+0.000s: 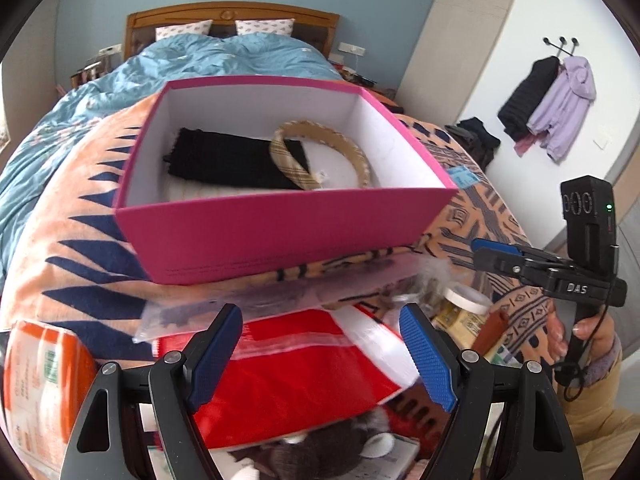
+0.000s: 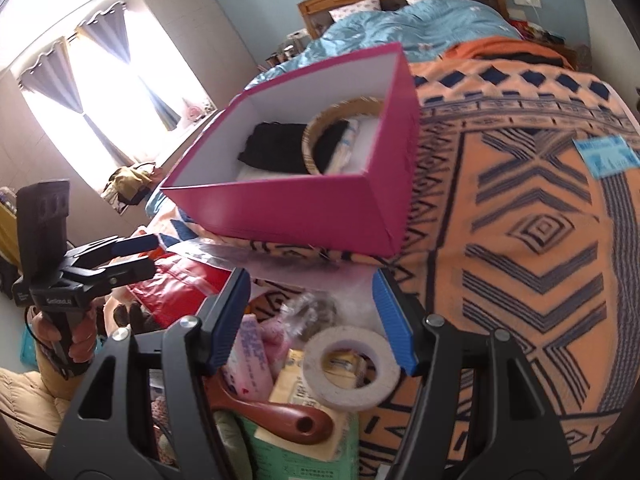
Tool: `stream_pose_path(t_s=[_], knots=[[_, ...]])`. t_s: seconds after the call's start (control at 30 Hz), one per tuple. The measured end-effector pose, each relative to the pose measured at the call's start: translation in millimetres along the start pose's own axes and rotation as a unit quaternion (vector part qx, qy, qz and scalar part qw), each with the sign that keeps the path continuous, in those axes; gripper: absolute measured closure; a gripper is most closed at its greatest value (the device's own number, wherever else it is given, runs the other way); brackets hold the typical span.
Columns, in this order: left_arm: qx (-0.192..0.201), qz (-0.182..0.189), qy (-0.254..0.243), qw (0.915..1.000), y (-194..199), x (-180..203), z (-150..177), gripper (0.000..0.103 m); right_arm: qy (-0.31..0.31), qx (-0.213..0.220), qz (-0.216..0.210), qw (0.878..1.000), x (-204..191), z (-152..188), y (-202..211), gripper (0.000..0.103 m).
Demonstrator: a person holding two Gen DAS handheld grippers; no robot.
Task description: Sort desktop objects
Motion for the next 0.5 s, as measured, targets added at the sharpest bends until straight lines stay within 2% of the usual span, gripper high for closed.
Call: stream_pose_path(t_s=[0.2,0.33,0.5], knots=[[-0.023,0.028,-0.047,0.9982,-16.6,39.7,-1.6,0.02,-0.011,-0.002,0.015,1.0,15.0,11.9,9.1,0.038],[-0.042,0.03,-0.081,0.9954,-30.9,62.9,-3.3,0.02,-0.013,0.0,0.02,1.0,21.4,21.1,17.6,0.038],[-0.057,0.037,-0.097,0.9929,-38.3,75.6,1.5,0.021,-0.009,-0.004,0.018,1.0,21.7,36.1,25.6,0.038]])
Point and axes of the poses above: each gripper's, at about its wrist camera, not at the fingertips, and y roughly against the way its jaws point, x to its right, z to its underside, the point moved 6 cm from there along -y, roughly the way its jaws point, and after that the axes turned 8 degrees about -y, right-handed, at the moved point
